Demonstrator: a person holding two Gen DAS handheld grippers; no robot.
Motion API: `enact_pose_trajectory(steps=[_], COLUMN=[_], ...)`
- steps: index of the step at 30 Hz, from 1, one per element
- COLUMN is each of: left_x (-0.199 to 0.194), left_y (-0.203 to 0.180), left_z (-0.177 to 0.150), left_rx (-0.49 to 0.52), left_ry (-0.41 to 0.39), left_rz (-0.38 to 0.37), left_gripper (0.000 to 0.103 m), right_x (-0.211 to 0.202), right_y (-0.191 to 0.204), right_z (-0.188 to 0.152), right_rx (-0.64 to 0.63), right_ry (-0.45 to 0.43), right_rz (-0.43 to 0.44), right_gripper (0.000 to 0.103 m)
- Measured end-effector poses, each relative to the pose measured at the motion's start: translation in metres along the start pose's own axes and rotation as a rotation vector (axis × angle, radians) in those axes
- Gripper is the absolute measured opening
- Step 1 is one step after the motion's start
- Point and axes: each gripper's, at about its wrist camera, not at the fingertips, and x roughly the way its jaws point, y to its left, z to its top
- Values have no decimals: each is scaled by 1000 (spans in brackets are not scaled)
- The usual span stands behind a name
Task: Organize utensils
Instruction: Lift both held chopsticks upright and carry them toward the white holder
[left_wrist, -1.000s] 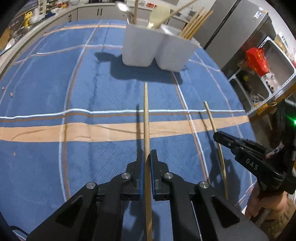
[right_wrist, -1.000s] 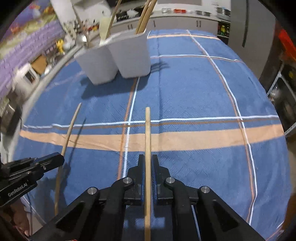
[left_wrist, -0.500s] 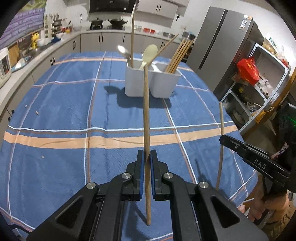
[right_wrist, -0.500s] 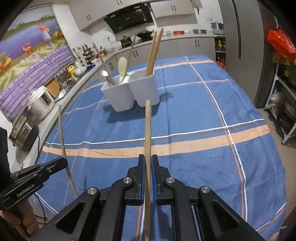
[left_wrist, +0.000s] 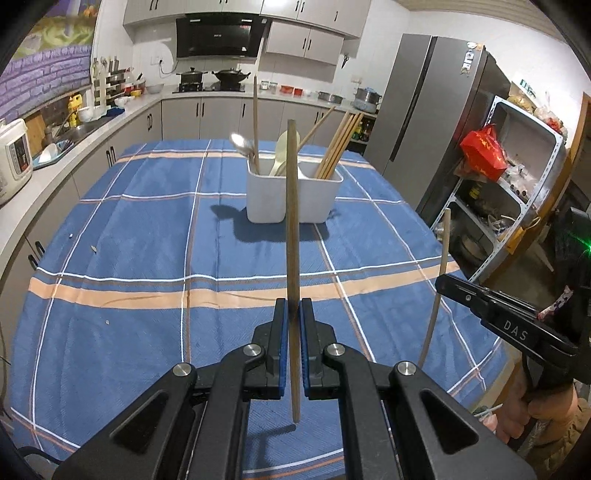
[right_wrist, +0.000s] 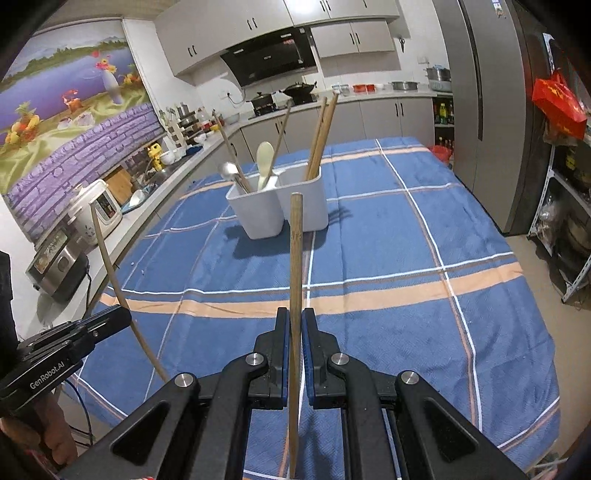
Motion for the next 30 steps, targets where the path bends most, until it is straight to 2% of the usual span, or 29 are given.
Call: enact_pose_trajectory(steps=[18,30], left_x=[-33,-41], left_y=[-6,-3], left_z=[13,38], left_rx=[35,51], left_ry=[-110,-164], left_rz=[25,47], left_gripper=[5,5], right_x=[-31,-47], right_y=[7,5], right_z=[13,36], right_rx=[-24,-34], right_ry=[-115,-195], right_rz=[-4,5], right_gripper=[7,7])
